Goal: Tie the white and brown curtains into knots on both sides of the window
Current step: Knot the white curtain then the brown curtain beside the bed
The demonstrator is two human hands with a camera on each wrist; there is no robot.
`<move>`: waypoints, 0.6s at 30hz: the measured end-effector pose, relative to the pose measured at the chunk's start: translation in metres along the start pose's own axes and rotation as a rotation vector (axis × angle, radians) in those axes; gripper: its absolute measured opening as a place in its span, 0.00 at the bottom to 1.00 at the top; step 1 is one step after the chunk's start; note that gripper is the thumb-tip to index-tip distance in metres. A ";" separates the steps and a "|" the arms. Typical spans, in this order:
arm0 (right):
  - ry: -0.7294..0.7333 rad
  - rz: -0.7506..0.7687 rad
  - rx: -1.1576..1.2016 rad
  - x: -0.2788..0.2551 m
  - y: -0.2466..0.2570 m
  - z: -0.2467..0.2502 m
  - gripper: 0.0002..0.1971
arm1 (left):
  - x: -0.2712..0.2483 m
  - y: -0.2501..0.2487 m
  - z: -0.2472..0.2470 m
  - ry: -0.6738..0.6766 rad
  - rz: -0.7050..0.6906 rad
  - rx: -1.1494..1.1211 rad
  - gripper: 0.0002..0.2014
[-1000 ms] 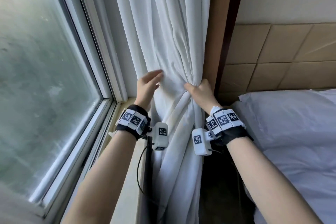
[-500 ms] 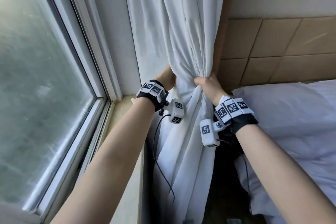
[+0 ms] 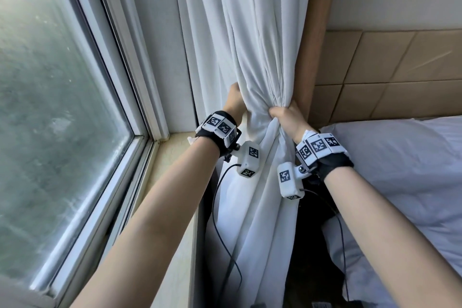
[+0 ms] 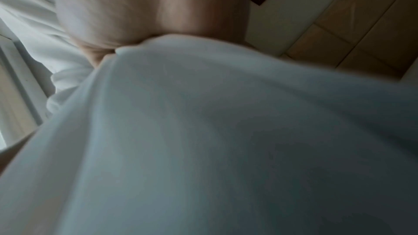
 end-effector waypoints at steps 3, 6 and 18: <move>-0.045 0.005 -0.030 0.003 0.001 0.009 0.20 | -0.003 0.005 0.023 -0.292 -0.140 0.110 0.09; -0.123 0.064 -0.107 0.007 0.001 0.017 0.06 | -0.016 0.021 0.045 -0.573 -0.191 0.136 0.10; -0.200 0.046 -0.431 0.008 -0.002 0.006 0.20 | -0.076 -0.022 -0.012 -0.188 -0.634 0.472 0.05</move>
Point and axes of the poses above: each hand's wrist, its own x-axis towards the middle knuckle, its own z-axis out of the back of the hand, y = z × x, the point moved 5 cm from there along x, towards the middle knuckle, and after that the axes turned 10 degrees about x, right-handed, at the moved point
